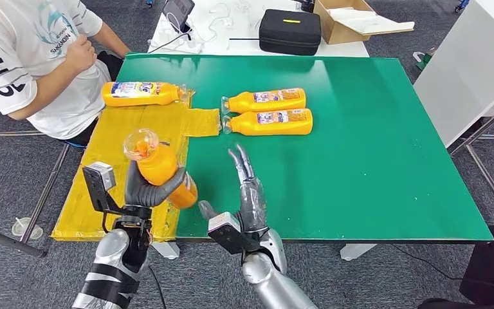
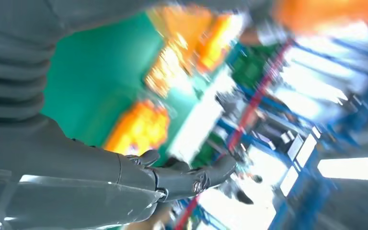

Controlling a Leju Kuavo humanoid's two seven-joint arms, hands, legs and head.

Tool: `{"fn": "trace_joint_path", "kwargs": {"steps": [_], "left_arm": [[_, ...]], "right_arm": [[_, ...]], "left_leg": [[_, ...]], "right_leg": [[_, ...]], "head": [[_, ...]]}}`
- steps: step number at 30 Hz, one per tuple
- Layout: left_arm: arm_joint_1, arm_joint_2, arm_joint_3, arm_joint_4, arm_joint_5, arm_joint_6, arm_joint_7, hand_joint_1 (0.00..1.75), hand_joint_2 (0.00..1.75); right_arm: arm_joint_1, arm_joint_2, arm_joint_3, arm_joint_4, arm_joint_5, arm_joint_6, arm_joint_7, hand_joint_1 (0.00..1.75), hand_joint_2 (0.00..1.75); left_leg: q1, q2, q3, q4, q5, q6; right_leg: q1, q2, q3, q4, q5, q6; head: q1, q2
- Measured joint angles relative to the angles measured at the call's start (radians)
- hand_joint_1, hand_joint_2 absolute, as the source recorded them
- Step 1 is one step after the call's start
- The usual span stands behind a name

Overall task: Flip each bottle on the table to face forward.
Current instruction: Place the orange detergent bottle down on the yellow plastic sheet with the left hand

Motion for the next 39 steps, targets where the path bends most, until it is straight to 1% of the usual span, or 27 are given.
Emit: {"fn": "trace_joint_path", "kwargs": {"steps": [4, 9, 10, 13, 16, 18, 21, 24, 28, 30, 33, 39], "left_arm": [[-0.051, 0.001, 0.053, 0.016, -0.139, 0.192, -0.046, 1.75, 1.75], [-0.109, 0.007, 0.085, 0.068, -0.285, 0.334, -0.085, 1.75, 1.75], [-0.121, 0.010, 0.086, 0.083, -0.343, 0.372, -0.084, 1.75, 1.75], [-0.175, 0.034, 0.062, 0.161, -0.590, 0.493, -0.055, 1.75, 1.75], [-0.238, 0.067, 0.019, 0.272, -0.788, 0.563, -0.016, 1.75, 1.75], [-0.276, 0.088, -0.016, 0.348, -0.895, 0.553, 0.012, 1.75, 1.75], [-0.326, 0.130, -0.091, 0.463, -1.035, 0.458, 0.044, 1.75, 1.75], [-0.355, 0.166, -0.153, 0.551, -1.088, 0.391, 0.054, 1.75, 1.75], [-0.388, 0.203, -0.213, 0.629, -1.131, 0.305, 0.074, 1.75, 1.75], [-0.400, 0.216, -0.232, 0.656, -1.136, 0.282, 0.078, 1.75, 1.75], [-0.412, 0.230, -0.247, 0.684, -1.135, 0.237, 0.084, 1.75, 1.75], [-0.416, 0.252, -0.251, 0.717, -1.111, 0.136, 0.095, 1.75, 1.75]], "right_arm": [[0.034, -0.007, 0.009, -0.134, 0.007, -0.027, -0.012, 0.00, 0.00], [0.050, -0.012, 0.033, -0.217, 0.000, -0.031, -0.017, 0.00, 0.00], [0.050, -0.013, 0.037, -0.224, -0.009, -0.029, -0.020, 0.00, 0.00], [0.047, -0.015, 0.052, -0.235, -0.042, -0.010, -0.027, 0.00, 0.00], [0.041, -0.016, 0.066, -0.238, -0.059, 0.008, -0.029, 0.00, 0.00], [0.036, -0.018, 0.072, -0.239, -0.071, 0.024, -0.030, 0.00, 0.00], [0.033, -0.023, 0.082, -0.238, -0.091, 0.054, -0.031, 0.00, 0.00], [0.033, -0.029, 0.089, -0.238, -0.103, 0.072, -0.038, 0.00, 0.00], [0.033, -0.032, 0.092, -0.238, -0.112, 0.089, -0.045, 0.00, 0.00], [0.032, -0.033, 0.093, -0.238, -0.114, 0.092, -0.045, 0.00, 0.00], [0.032, -0.033, 0.094, -0.238, -0.115, 0.099, -0.046, 0.00, 0.00], [0.033, -0.033, 0.100, -0.232, -0.117, 0.122, -0.047, 0.00, 0.00]], "left_leg": [[0.000, 0.000, 0.000, 0.000, 0.000, 0.000], [0.000, 0.000, 0.000, 0.000, 0.000, 0.000], [0.000, 0.000, 0.000, 0.000, 0.000, 0.000], [0.000, 0.000, 0.000, 0.000, 0.000, 0.000], [0.000, 0.000, 0.000, 0.000, 0.001, 0.001], [0.000, 0.000, 0.000, 0.000, 0.001, 0.000], [0.000, 0.000, 0.000, 0.000, 0.001, 0.000], [0.000, 0.001, 0.000, 0.000, 0.001, 0.000], [0.000, 0.001, 0.000, 0.000, 0.001, 0.000], [0.000, 0.001, 0.000, 0.000, 0.001, 0.000], [0.000, 0.001, 0.000, 0.000, 0.001, 0.000], [0.000, 0.001, 0.000, 0.000, 0.001, 0.000]], "right_leg": [[0.000, 0.000, 0.000, 0.000, 0.000, 0.000], [0.000, 0.000, 0.000, 0.000, 0.000, 0.000], [0.000, 0.000, 0.000, 0.000, 0.000, 0.000], [0.000, 0.000, 0.000, 0.000, 0.000, 0.000], [0.000, 0.000, 0.000, 0.000, 0.000, 0.000], [0.000, 0.000, 0.000, 0.000, 0.000, 0.000], [0.000, 0.000, 0.000, 0.000, 0.000, 0.000], [0.000, 0.001, 0.000, 0.001, 0.000, 0.000], [0.000, 0.002, 0.000, 0.001, 0.000, 0.000], [0.000, 0.002, 0.000, 0.001, 0.000, 0.000], [0.000, 0.002, 0.000, 0.001, 0.000, 0.000], [0.000, 0.002, 0.000, 0.001, 0.000, 0.000]], "head": [[0.000, 0.000], [0.000, 0.000], [0.000, 0.000], [0.000, 0.000], [0.000, 0.000], [0.000, 0.000], [0.000, 0.000], [0.000, 0.000], [0.000, 0.000], [0.000, 0.000], [0.000, 0.000], [0.000, 0.000]]}}
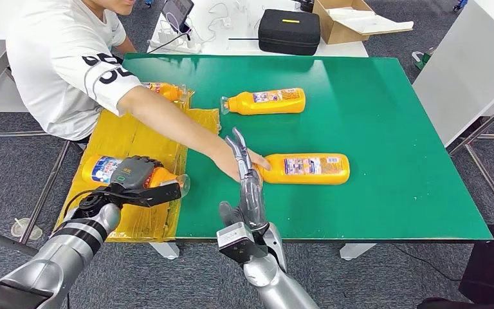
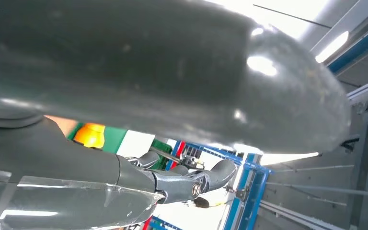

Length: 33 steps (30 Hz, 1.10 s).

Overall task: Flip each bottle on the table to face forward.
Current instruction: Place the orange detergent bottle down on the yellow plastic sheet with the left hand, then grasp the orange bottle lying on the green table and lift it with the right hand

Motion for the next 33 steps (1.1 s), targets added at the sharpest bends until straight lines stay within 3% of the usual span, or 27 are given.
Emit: {"fn": "trace_joint_path", "kwargs": {"steps": [2, 3, 6, 7, 11, 13, 15, 17, 27, 33], "left_arm": [[-0.001, 0.005, 0.000, 0.007, 0.007, -0.022, 0.005, 1.75, 1.75], [-0.003, 0.008, 0.000, 0.009, 0.012, -0.031, 0.008, 1.54, 1.75], [-0.009, 0.012, 0.001, 0.014, 0.035, -0.064, 0.011, 0.47, 1.75], [-0.010, 0.013, 0.003, 0.015, 0.046, -0.076, 0.009, 0.31, 1.75], [-0.011, 0.014, 0.015, 0.020, 0.071, -0.104, 0.004, 0.31, 1.75], [-0.011, 0.015, 0.018, 0.023, 0.076, -0.107, 0.003, 0.16, 1.75], [-0.011, 0.015, 0.019, 0.025, 0.079, -0.110, 0.002, 0.00, 0.87], [-0.011, 0.015, 0.021, 0.026, 0.085, -0.123, -0.003, 0.00, 0.00], [-0.009, 0.019, 0.071, 0.027, 0.199, -0.278, -0.113, 0.00, 0.00], [0.003, 0.021, 0.120, 0.023, 0.310, -0.323, -0.162, 0.00, 0.00]], "right_arm": [[0.000, 0.000, 0.003, 0.004, 0.000, 0.006, 0.000, 0.00, 0.00], [0.000, 0.000, 0.005, 0.006, 0.000, 0.010, 0.000, 0.00, 0.00], [0.000, 0.001, 0.012, 0.014, -0.001, 0.021, 0.000, 0.00, 0.00], [0.000, 0.002, 0.014, 0.017, -0.002, 0.024, 0.000, 0.00, 0.00], [0.000, 0.002, 0.018, 0.027, -0.006, 0.030, 0.000, 0.00, 0.00], [0.000, 0.002, 0.018, 0.031, -0.006, 0.031, 0.000, 0.00, 0.00], [-0.001, 0.002, 0.019, 0.035, -0.006, 0.031, 0.000, 0.00, 0.00], [-0.001, 0.002, 0.019, 0.038, -0.007, 0.035, 0.000, 0.00, 0.00], [-0.009, 0.004, 0.019, 0.068, -0.024, 0.050, -0.007, 0.00, 0.00], [-0.015, 0.004, 0.015, 0.085, -0.013, 0.046, -0.008, 0.00, 0.00]], "left_leg": [[0.000, 0.000, 0.000, 0.000, 0.000, 0.000], [0.000, 0.000, 0.000, 0.000, 0.000, 0.000], [0.000, -0.001, 0.000, 0.000, 0.000, 0.000], [0.000, -0.001, 0.000, 0.000, 0.000, 0.000], [0.000, -0.001, 0.000, 0.000, 0.000, 0.000], [0.000, -0.001, 0.001, 0.000, 0.000, 0.000], [0.000, -0.001, 0.001, 0.000, 0.000, 0.000], [0.000, -0.001, 0.001, 0.000, 0.000, 0.000], [0.000, -0.002, 0.003, 0.000, 0.000, 0.000], [0.000, -0.002, 0.005, 0.000, 0.000, 0.000]], "right_leg": [[0.000, 0.000, 0.000, 0.000, 0.000, 0.000], [0.000, 0.000, 0.000, 0.000, 0.000, 0.000], [0.000, 0.000, 0.000, 0.000, 0.000, 0.000], [0.000, 0.000, 0.000, 0.000, 0.000, 0.000], [0.000, 0.000, 0.001, 0.000, 0.000, 0.000], [0.000, 0.000, 0.001, 0.000, 0.000, 0.000], [0.000, 0.000, 0.001, 0.000, 0.000, 0.000], [0.000, 0.000, 0.001, 0.000, 0.000, 0.000], [0.000, -0.001, 0.004, 0.000, 0.000, 0.000], [0.000, -0.001, 0.006, 0.000, 0.000, 0.000]], "head": [[0.000, 0.000], [0.000, 0.000], [0.000, 0.000], [0.000, 0.000], [0.000, 0.000], [0.000, 0.000], [0.000, 0.000], [0.000, 0.000], [0.000, 0.000], [0.000, 0.000]]}}
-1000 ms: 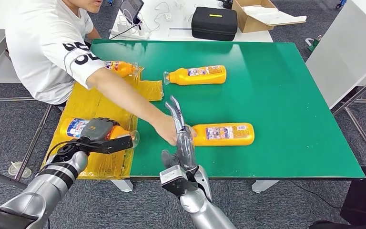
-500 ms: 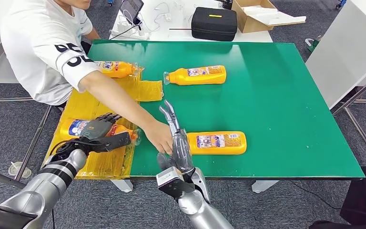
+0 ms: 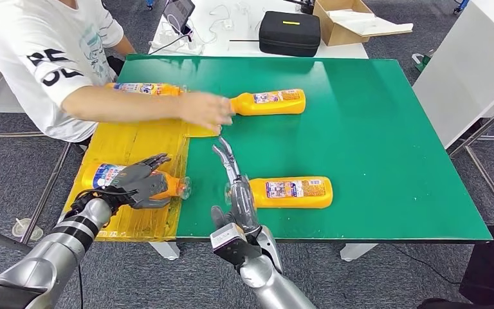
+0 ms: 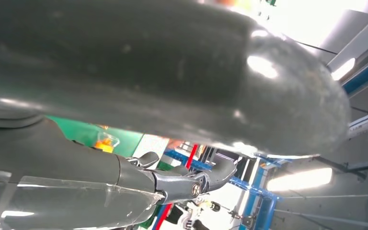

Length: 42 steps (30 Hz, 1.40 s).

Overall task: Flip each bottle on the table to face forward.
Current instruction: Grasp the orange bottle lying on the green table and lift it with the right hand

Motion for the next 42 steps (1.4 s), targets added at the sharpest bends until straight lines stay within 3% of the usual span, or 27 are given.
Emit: {"fn": "trace_joint_path", "kwargs": {"steps": [3, 7, 11, 14, 17, 21, 31, 36, 42], "left_arm": [[0.018, -0.005, 0.047, -0.007, 0.061, -0.011, -0.027, 0.00, 0.00], [0.036, -0.011, 0.086, -0.023, 0.126, -0.017, -0.035, 0.00, 0.00], [0.103, -0.040, 0.180, -0.113, 0.376, 0.011, -0.037, 0.00, 0.00], [0.162, -0.077, 0.276, -0.209, 0.527, 0.092, -0.037, 0.00, 0.00], [0.209, -0.112, 0.372, -0.311, 0.608, 0.158, -0.037, 0.00, 0.00], [0.246, -0.138, 0.454, -0.400, 0.621, 0.179, -0.034, 0.00, 1.75], [0.368, -0.181, 0.515, -0.583, 0.595, 0.309, -0.036, 0.00, 1.75], [0.412, -0.195, 0.518, -0.638, 0.571, 0.336, -0.036, 0.00, 1.75], [0.420, -0.205, 0.513, -0.648, 0.555, 0.339, -0.036, 0.00, 1.75]], "right_arm": [[-0.001, -0.002, -0.004, 0.006, 0.012, -0.006, 0.004, 0.00, 0.00], [-0.007, -0.004, -0.006, 0.013, 0.047, -0.017, 0.036, 0.00, 1.75], [-0.032, -0.030, -0.010, 0.027, 0.208, -0.020, 0.212, 0.00, 1.75], [-0.062, -0.068, -0.023, 0.047, 0.336, 0.017, 0.355, 0.00, 1.75], [-0.081, -0.111, -0.053, 0.059, 0.413, 0.066, 0.441, 0.00, 1.75], [-0.093, -0.145, -0.081, 0.065, 0.445, 0.092, 0.463, 0.00, 1.75], [-0.112, -0.257, -0.133, 0.072, 0.525, 0.248, 0.643, 0.00, 1.75], [-0.123, -0.312, -0.172, 0.091, 0.525, 0.301, 0.671, 0.00, 1.75], [-0.139, -0.336, -0.187, 0.136, 0.502, 0.379, 0.681, 0.00, 1.75]], "left_leg": [[0.000, 0.000, 0.001, 0.000, 0.000, 0.000], [0.000, 0.001, 0.001, 0.000, 0.000, 0.000], [0.000, 0.002, 0.001, 0.000, 0.000, 0.000], [0.000, 0.001, 0.000, 0.000, 0.000, 0.000], [-0.001, 0.001, -0.001, 0.000, 0.000, 0.000], [-0.001, 0.001, -0.001, 0.000, 0.000, 0.000], [-0.001, 0.001, -0.002, 0.000, 0.000, 0.000], [-0.001, 0.000, -0.002, 0.000, 0.000, 0.000], [0.000, 0.000, -0.002, 0.000, 0.000, 0.000]], "right_leg": [[0.000, 0.000, 0.000, 0.000, 0.000, 0.000], [0.000, 0.000, 0.000, 0.000, 0.000, 0.000], [0.000, 0.001, -0.001, 0.000, 0.000, 0.000], [0.000, 0.000, -0.001, 0.000, 0.000, 0.000], [-0.001, 0.000, -0.001, 0.000, 0.001, 0.000], [0.000, 0.000, -0.001, 0.000, 0.000, 0.000], [-0.001, 0.000, -0.002, -0.001, 0.000, 0.000], [-0.001, 0.000, -0.002, -0.001, 0.000, 0.001], [0.000, 0.000, -0.002, -0.001, 0.000, 0.001]], "head": [[0.000, 0.000], [0.000, 0.000], [0.000, 0.000], [0.000, 0.000], [0.000, 0.000], [0.000, 0.000], [0.000, 0.000], [0.000, 0.000], [0.000, 0.000]]}}
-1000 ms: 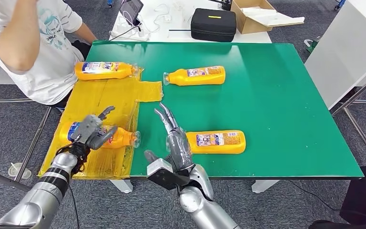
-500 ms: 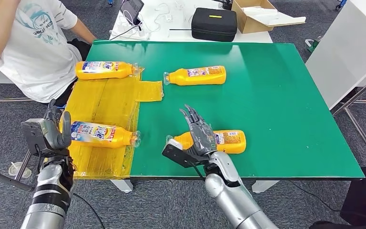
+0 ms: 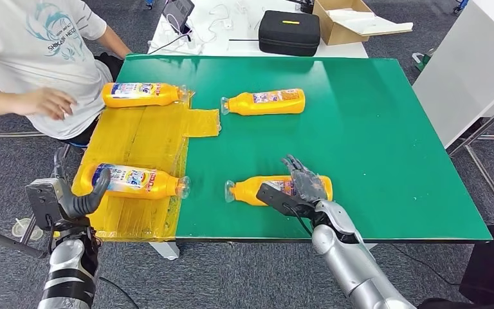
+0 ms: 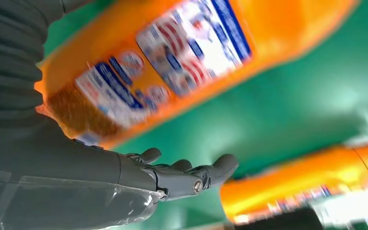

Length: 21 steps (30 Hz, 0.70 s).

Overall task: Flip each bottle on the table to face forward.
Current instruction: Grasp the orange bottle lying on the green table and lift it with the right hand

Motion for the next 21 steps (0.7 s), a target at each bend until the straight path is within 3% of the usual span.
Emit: {"fn": "trace_joint_path", "kwargs": {"steps": [11, 21], "left_arm": [[-0.020, -0.003, -0.020, 0.025, 0.000, -0.002, 0.000, 0.00, 1.75], [-0.036, -0.005, -0.022, 0.052, 0.002, -0.001, 0.000, 0.00, 1.75]], "right_arm": [[-0.090, -0.025, 0.007, 0.114, -0.032, 0.106, -0.025, 0.00, 1.75], [-0.123, -0.029, 0.014, 0.160, -0.038, 0.117, -0.031, 0.00, 1.75]], "left_leg": [[0.000, 0.000, 0.001, 0.000, 0.000, 0.000], [0.000, 0.000, 0.001, 0.000, 0.000, 0.000]], "right_leg": [[0.000, 0.000, 0.001, 0.000, 0.000, 0.000], [0.000, 0.000, 0.001, 0.000, 0.000, 0.000]], "head": [[0.000, 0.000], [0.000, 0.000]]}}
